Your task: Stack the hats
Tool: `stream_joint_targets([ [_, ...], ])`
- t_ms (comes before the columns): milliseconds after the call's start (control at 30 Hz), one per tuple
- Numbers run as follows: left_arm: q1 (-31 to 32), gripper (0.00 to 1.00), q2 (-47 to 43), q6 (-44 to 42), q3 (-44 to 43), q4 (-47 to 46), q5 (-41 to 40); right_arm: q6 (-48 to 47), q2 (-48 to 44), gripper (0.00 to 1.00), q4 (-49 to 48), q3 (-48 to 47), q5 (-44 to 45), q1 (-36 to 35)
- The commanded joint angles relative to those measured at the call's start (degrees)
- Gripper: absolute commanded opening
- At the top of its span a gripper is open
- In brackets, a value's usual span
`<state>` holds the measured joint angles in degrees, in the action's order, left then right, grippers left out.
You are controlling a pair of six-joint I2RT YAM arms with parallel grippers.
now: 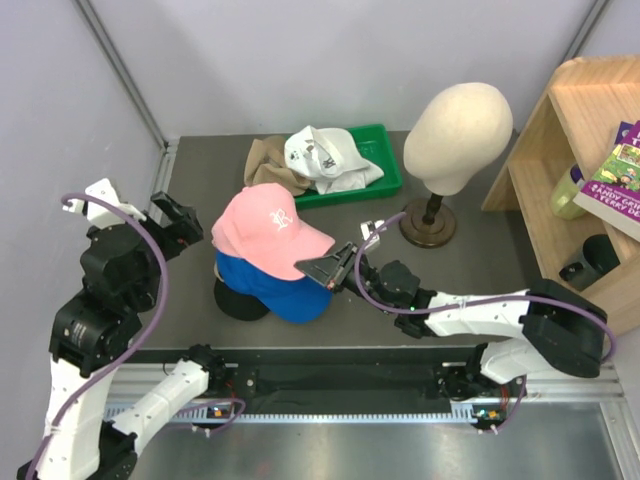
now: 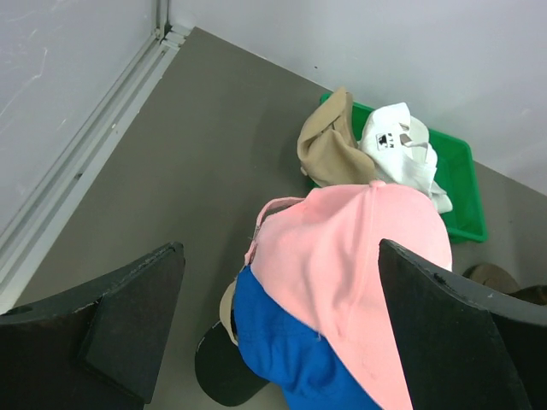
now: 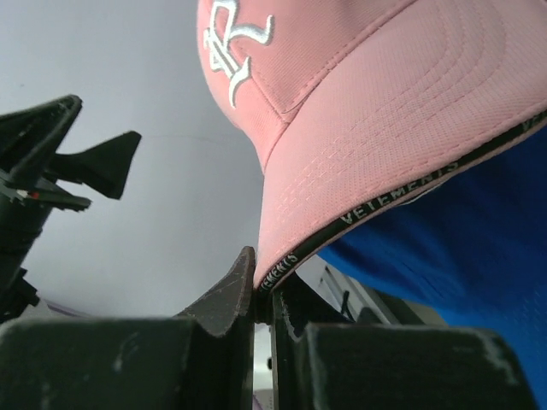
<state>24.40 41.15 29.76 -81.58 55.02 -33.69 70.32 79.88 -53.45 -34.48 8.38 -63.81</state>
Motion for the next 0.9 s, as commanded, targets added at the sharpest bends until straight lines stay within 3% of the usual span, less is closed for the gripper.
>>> stream_joint_targets([
  [0, -0.1, 0.99, 1.5, -2.2, 2.4, -6.3, 1.2, 0.9, -6.2, 0.00, 4.4, 3.1, 1.3, -1.3],
  [267, -0.1, 0.99, 6.5, -4.1, 5.9, -10.7, 8.5, 1.4, -4.4, 0.00, 14.1, 1.3, -2.4, -1.6],
  [367, -0.1, 0.99, 7.8, -3.3, 8.2, -10.6, 9.3, 3.4, -3.7, 0.00, 13.1, 3.0, -3.4, -1.5],
  [700, -0.1, 0.99, 1.1, 7.0, 15.6, -5.4, 0.0, 1.8, -7.0, 0.00, 22.7, 4.9, -3.7, -0.7],
  [867, -0.1, 0.99, -0.4, 8.7, 19.0, -5.3, 1.0, 1.3, -7.5, 0.00, 23.6, 9.0, -4.4, -0.7],
])
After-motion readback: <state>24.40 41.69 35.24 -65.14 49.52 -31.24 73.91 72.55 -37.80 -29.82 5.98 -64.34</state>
